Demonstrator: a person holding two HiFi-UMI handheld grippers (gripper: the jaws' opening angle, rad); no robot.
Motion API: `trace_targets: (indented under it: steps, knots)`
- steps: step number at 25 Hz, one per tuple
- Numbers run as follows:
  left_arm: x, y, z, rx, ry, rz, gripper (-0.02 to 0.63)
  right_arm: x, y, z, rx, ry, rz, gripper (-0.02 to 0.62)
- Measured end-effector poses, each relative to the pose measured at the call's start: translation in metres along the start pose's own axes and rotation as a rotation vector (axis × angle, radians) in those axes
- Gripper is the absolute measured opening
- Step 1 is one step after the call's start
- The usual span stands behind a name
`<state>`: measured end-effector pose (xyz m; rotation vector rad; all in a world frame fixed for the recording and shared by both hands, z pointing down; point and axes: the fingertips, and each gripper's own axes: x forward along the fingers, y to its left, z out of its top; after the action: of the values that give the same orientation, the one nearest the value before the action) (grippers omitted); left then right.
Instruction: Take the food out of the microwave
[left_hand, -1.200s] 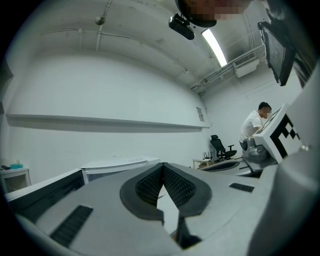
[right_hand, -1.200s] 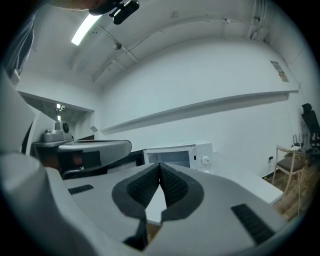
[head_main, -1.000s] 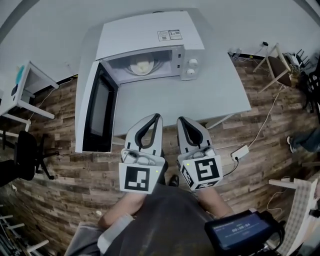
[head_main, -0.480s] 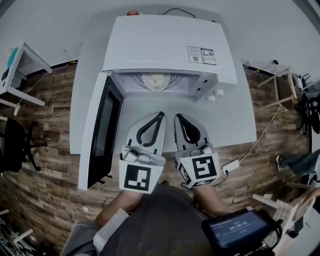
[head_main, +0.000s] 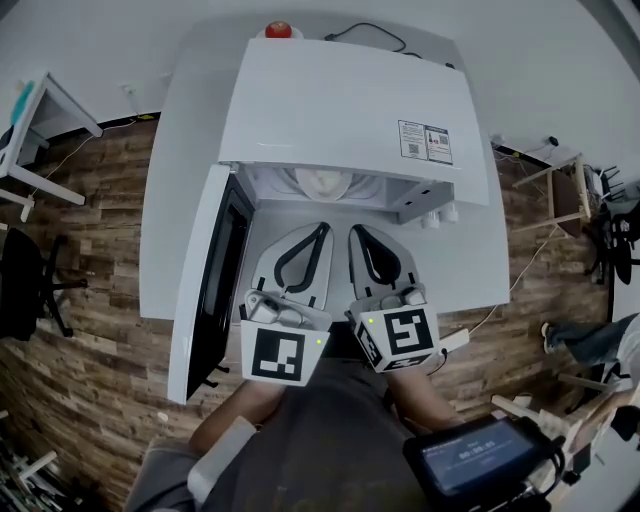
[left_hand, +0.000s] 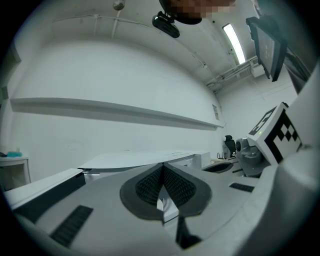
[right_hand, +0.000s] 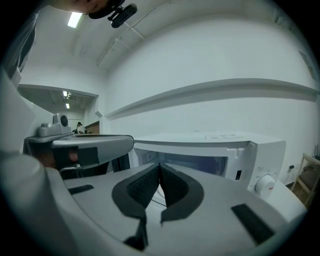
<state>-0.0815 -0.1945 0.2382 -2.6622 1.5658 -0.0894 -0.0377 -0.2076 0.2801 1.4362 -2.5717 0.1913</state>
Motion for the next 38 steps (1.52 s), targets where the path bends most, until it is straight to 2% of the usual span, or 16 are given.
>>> trace_targets:
  steps: [15, 24, 38]
  knots:
    - [0.021, 0.005, 0.005, 0.026, 0.033, 0.084, 0.008, 0.016, -0.02, 0.008, -0.007, -0.007, 0.066, 0.006]
    - [0.024, 0.007, -0.01, -0.003, 0.063, 0.109, 0.008, 0.026, -0.022, -0.014, 0.02, 0.028, 0.103, 0.006]
    - [0.028, 0.0, -0.09, 0.002, 0.194, 0.113, 0.008, 0.054, -0.032, -0.091, 0.117, 0.102, 0.099, 0.006]
